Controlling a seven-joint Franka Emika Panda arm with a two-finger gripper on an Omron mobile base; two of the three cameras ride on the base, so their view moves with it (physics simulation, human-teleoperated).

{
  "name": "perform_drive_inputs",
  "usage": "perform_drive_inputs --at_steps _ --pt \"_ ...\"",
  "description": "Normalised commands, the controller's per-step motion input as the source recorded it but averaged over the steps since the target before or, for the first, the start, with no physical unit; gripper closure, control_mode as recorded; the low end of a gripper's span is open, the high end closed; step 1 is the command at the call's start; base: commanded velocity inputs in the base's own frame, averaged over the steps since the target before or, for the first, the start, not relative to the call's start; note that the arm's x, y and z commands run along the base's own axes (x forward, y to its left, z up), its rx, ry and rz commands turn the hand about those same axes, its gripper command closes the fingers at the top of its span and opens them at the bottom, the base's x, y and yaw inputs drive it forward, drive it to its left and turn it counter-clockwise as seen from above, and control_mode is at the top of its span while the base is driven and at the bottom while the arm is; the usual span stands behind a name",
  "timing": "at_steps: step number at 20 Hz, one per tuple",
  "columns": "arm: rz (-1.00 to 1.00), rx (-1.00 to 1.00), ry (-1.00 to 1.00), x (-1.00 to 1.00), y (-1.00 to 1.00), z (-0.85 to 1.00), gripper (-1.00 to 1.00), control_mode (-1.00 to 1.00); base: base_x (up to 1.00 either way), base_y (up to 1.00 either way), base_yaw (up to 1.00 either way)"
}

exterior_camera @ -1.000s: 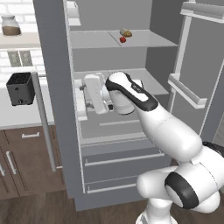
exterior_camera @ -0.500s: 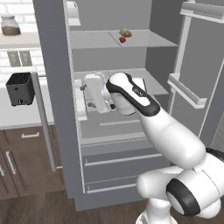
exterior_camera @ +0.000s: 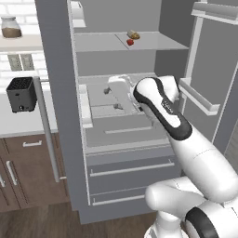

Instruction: Take the strawberry from the fridge and place it on top of the pancake, located on the dining counter.

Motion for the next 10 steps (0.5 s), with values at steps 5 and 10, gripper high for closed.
perform_drive_inputs --at_steps 5,10 --pt "0.00 -0.17 -0.19 -0.38 -0.74 0.13 -1.00 -1.00 0.00 0.00 0.00" --pt "-0.09 -0.29 -0.20 -0.41 -0.63 0.11 -1.00 -1.00 0.00 0.00 0.00"
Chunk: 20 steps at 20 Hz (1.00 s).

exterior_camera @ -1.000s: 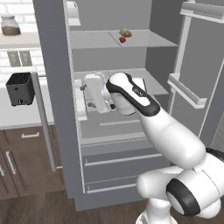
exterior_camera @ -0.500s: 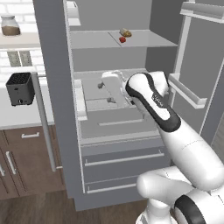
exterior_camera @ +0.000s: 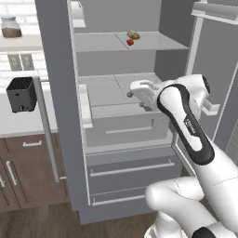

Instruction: Take the strawberry from the fridge and place it on top of the pancake, located on the dining counter.

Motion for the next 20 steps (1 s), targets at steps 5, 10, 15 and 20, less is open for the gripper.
perform_drive_inputs --at_steps 5,10,15,20 --pt "-0.19 -0.38 -0.14 -0.39 -0.46 0.04 -1.00 -1.00 0.00 0.00 0.00" --pt "-0.19 -0.37 -0.11 -0.41 -0.40 0.00 -1.00 -1.00 0.00 0.00 0.00" --pt "-0.15 -0.29 -0.07 -0.46 -0.49 0.00 -1.00 -1.00 0.00 0.00 0.00" --pt "-0.14 -0.22 -0.07 -0.52 -0.54 0.00 -1.00 -1.00 0.00 0.00 0.00"
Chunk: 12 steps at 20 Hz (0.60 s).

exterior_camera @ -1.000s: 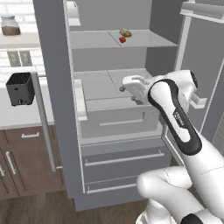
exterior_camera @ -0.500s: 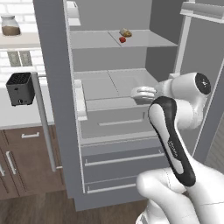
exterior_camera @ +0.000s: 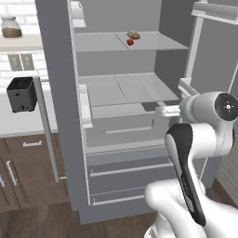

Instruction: Take the strawberry from the fridge and place it on top of the pancake, located on the dining counter.

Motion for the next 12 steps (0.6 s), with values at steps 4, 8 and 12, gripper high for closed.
perform_drive_inputs --at_steps 4,8,12 --pt "-0.12 -0.09 -0.02 -0.36 -0.32 0.00 -1.00 -1.00 0.00 0.00 0.00" --pt "-0.01 0.00 0.00 0.00 0.00 0.00 -1.00 -1.00 0.00 0.00 0.00" --pt "0.00 0.00 0.00 0.00 0.00 0.00 -1.00 -1.00 0.00 0.00 0.00"
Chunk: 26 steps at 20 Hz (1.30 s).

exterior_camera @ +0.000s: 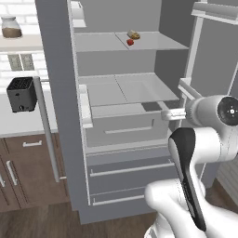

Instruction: Take the strawberry from the fridge and place it on top of the pancake, located on the dining counter.

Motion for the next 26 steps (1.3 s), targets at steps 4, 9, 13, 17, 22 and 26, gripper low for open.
perform_drive_inputs --at_steps 4,9,13,17,22,26 --pt "0.00 0.00 0.00 0.00 -0.03 0.00 -1.00 -1.00 0.00 0.00 0.00" --pt "0.00 0.00 0.00 0.01 0.00 0.00 -1.00 1.00 0.22 0.00 0.00" --pt "0.00 0.00 0.00 0.00 0.00 0.00 -1.00 1.00 0.68 0.00 0.00" --pt "0.00 0.00 0.00 0.00 0.00 0.00 -1.00 1.00 0.84 0.06 -0.02" --pt "0.00 0.00 0.00 0.00 0.00 0.00 -1.00 1.00 0.74 0.14 -0.02" --pt "0.00 0.00 0.00 0.00 0.00 0.00 -1.00 1.00 0.61 0.18 -0.04"
